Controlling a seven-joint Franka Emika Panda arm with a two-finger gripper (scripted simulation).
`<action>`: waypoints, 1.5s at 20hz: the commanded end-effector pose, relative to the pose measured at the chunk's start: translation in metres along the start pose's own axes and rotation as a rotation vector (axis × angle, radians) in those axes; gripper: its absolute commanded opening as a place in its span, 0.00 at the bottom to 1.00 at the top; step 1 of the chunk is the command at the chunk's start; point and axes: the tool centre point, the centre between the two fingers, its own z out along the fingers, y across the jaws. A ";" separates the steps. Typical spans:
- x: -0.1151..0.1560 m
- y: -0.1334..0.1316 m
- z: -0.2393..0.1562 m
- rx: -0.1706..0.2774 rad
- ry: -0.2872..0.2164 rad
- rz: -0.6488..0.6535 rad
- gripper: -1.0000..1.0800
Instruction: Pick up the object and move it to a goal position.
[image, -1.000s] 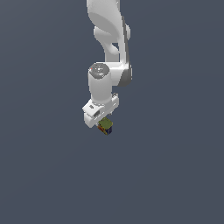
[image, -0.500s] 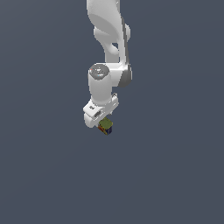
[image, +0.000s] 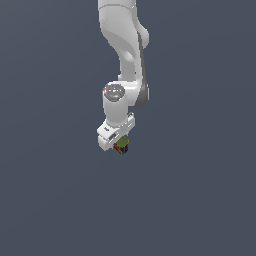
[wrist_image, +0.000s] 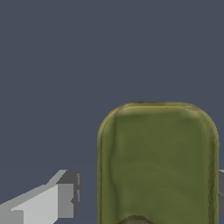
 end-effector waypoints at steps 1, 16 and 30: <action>0.000 0.001 0.007 -0.001 0.001 0.000 0.96; 0.001 0.001 0.008 -0.002 0.001 0.000 0.00; 0.056 -0.001 -0.037 -0.001 0.001 0.000 0.00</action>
